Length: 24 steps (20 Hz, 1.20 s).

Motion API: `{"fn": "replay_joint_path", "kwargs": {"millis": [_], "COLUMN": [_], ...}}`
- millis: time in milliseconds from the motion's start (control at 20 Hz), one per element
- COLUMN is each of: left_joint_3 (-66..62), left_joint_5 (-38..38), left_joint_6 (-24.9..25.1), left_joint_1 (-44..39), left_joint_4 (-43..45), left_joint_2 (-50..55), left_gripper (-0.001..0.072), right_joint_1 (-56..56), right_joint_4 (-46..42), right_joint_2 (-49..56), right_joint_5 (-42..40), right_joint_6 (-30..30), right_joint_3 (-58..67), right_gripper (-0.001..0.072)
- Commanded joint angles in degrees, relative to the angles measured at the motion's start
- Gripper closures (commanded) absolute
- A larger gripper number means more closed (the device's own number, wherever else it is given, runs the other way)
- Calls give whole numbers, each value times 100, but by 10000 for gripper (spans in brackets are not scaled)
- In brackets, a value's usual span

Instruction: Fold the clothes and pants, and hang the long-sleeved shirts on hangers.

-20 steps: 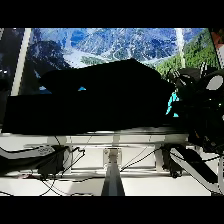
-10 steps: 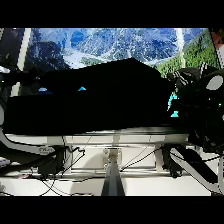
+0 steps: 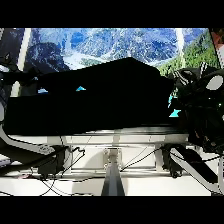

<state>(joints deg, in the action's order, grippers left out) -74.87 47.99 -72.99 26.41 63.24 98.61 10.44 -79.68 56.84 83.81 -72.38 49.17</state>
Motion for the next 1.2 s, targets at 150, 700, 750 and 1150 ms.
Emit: {"fn": "replay_joint_path", "kwargs": {"millis": [150, 700, 750, 1150], "left_joint_3": [-122, -542, -542, -542], "left_joint_5": [422, 820, 1091, 1676], "left_joint_6": [-28, -474, -481, -181], "left_joint_1": [17, 131, 170, 179], "left_joint_4": [527, 586, 732, 684], "left_joint_2": [4, -282, -212, 426], "left_gripper": [10, 10, 10, 17], "right_joint_1": [0, 0, 0, 0], "right_joint_4": [20, 37, 37, 39], "right_joint_2": [-4, -4, -4, -4], "right_joint_5": [-92, -94, -94, -138], "right_joint_6": [-4, -4, -2, -4], "right_joint_3": [-2, -2, -2, -2], "right_gripper": [686, 686, 685, 686]}}
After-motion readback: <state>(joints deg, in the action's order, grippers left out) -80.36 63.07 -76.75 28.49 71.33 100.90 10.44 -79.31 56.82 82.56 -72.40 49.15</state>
